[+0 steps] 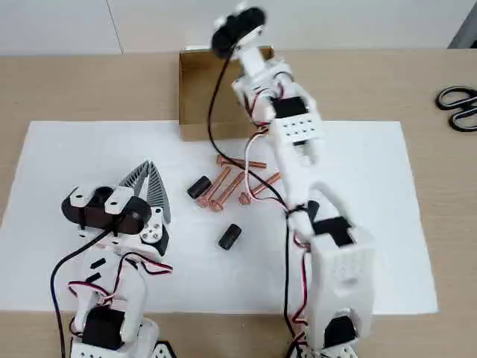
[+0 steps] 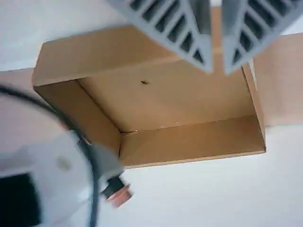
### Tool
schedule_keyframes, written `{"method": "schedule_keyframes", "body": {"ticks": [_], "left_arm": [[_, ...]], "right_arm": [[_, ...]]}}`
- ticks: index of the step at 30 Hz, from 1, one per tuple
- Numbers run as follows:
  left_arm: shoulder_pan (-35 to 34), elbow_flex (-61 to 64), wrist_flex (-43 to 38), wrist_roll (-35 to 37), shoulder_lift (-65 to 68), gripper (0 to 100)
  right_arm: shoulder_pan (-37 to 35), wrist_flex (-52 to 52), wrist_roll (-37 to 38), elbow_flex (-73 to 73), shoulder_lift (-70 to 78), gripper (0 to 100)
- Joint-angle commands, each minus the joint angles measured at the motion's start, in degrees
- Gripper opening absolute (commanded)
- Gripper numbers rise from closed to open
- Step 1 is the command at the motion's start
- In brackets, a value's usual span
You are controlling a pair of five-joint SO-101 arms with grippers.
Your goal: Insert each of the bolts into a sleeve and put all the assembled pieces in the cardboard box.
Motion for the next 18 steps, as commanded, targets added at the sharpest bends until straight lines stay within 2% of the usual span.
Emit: {"method": "schedule_keyframes", "body": {"ticks": [1,6,18], "left_arm": [[-0.44,-0.22,-1.49,0.35,-0.7,1],[-0.44,-0.13,-1.49,0.35,-0.7,1],[-0.44,-0.13,-1.41,0.35,-0.7,1]], "right_arm": [[-0.31,-4.35,2.02,-9.41,5.41,0.4],[-0.04,-9.71,2.02,-15.03,14.11,0.4],[-0.04,-9.71,2.11,-23.91,28.09,0.6]]}}
